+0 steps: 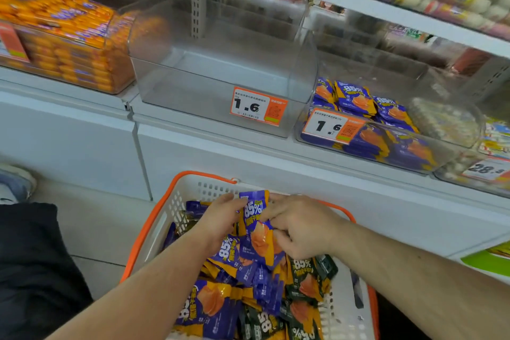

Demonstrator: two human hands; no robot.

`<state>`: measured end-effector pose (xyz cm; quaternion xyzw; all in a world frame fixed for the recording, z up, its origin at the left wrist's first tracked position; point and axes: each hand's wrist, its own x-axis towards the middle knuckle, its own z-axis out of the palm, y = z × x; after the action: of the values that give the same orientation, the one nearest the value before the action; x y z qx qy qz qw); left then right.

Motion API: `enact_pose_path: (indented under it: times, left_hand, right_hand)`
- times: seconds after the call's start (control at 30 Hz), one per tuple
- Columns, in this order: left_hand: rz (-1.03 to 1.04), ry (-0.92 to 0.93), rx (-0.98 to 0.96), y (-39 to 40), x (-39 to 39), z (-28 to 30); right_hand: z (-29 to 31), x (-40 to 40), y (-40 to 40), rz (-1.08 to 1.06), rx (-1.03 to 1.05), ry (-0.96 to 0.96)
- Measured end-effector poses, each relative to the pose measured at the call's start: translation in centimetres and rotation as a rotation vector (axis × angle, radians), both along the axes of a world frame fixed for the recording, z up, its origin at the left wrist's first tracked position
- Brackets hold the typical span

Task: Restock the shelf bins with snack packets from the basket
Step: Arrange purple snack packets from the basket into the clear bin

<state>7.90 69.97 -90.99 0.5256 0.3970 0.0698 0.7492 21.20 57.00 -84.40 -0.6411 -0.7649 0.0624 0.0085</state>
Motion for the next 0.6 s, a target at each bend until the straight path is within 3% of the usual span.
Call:
enact_pose_path:
  times: [0.17,0.27,0.33,0.47,0.6]
  left_hand:
    - [0.032,-0.256,-0.264,-0.2,0.1,1.2]
    - [0.137,-0.36,-0.28,0.1,0.4,2.4]
    - [0.186,-0.399,-0.264,0.3,0.9,3.6]
    - [0.202,-0.453,-0.198,-0.6,2.7,6.7]
    - [0.166,-0.472,-0.125,-2.0,4.7,9.0]
  right_hand:
    - [0.9,0.3,-1.9,0.013,0.22,0.06]
    - [1.6,0.7,-3.0,-0.059,0.459,0.058]
    - [1.8,0.6,-3.4,-0.223,0.579,0.092]
    - [3.0,-1.1,-3.1,-0.701,0.443,0.223]
    - [4.3,-2.0,-2.7,-0.838,0.366,0.082]
